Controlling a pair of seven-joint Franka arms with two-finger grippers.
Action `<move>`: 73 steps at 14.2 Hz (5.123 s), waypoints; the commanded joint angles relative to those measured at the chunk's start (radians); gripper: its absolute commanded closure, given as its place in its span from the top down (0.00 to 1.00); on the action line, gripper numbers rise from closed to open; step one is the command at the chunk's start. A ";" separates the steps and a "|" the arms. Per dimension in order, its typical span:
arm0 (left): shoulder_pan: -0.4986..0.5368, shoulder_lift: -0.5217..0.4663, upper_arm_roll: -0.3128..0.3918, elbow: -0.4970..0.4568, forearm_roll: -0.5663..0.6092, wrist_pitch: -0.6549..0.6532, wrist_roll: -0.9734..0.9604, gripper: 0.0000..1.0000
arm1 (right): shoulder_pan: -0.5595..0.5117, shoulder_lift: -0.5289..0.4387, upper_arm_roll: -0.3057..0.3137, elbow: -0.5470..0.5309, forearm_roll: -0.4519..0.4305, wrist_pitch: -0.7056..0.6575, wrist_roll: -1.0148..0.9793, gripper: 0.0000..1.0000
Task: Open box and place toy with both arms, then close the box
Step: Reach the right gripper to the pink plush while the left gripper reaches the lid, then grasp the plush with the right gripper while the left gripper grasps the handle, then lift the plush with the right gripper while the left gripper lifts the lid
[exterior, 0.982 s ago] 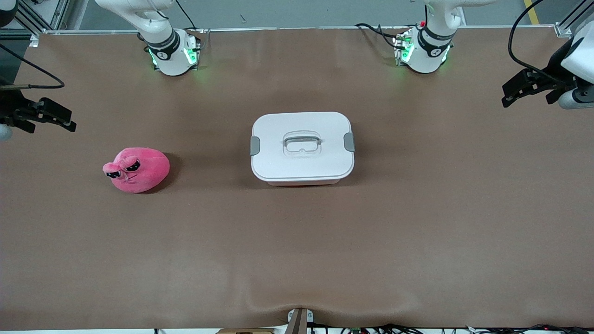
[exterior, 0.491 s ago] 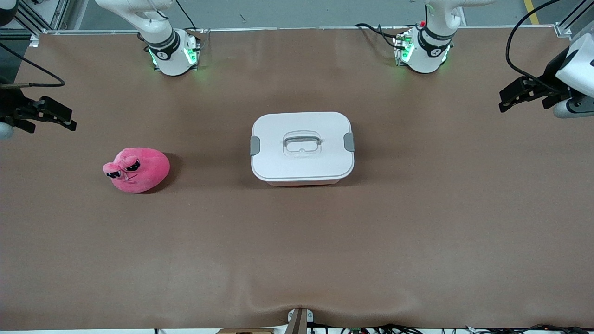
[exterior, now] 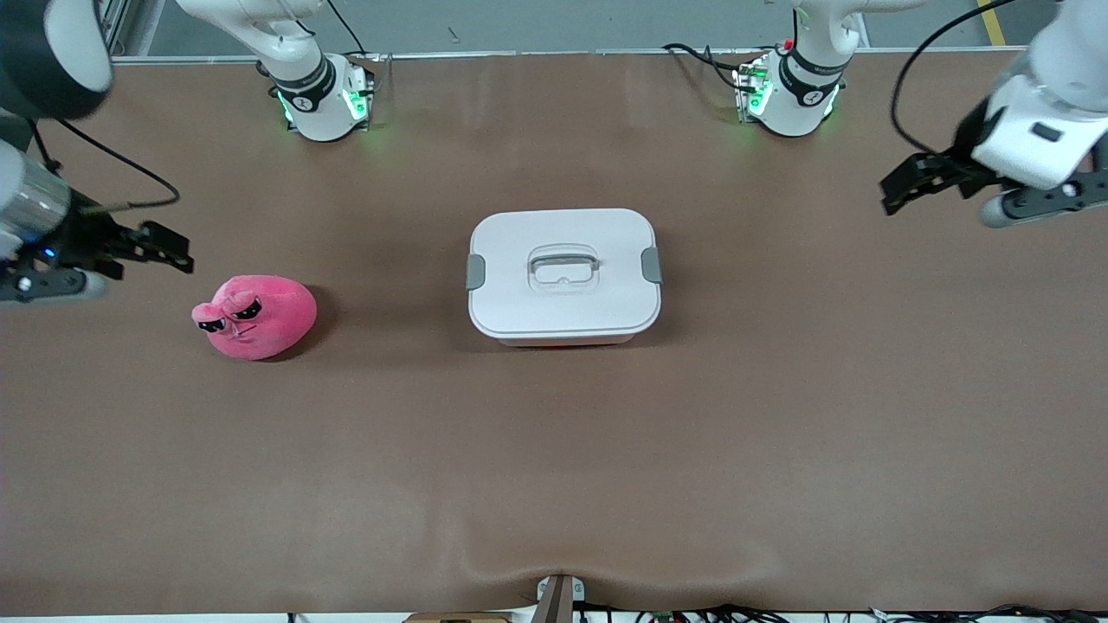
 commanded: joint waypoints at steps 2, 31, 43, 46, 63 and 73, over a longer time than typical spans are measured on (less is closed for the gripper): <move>-0.002 0.074 -0.111 0.022 0.002 0.063 -0.238 1.00 | 0.004 -0.021 0.000 -0.162 -0.009 0.126 -0.010 1.00; -0.475 0.558 -0.211 0.183 0.280 0.387 -1.735 1.00 | -0.026 0.039 -0.002 -0.374 -0.091 0.345 -0.274 0.00; -0.521 0.640 -0.211 0.174 0.309 0.413 -2.025 0.96 | -0.016 0.033 -0.004 -0.084 -0.089 0.027 -0.462 0.00; -0.522 0.656 -0.211 0.173 0.307 0.416 -2.042 0.82 | -0.016 0.033 -0.002 -0.041 -0.089 -0.028 -0.492 0.00; -0.521 0.659 -0.213 0.177 0.295 0.415 -2.038 0.00 | 0.011 0.030 0.001 0.171 -0.091 -0.295 -0.501 0.00; -0.514 0.576 -0.219 0.177 0.295 0.354 -2.020 0.00 | 0.138 -0.022 0.006 0.212 -0.078 -0.354 -0.524 0.00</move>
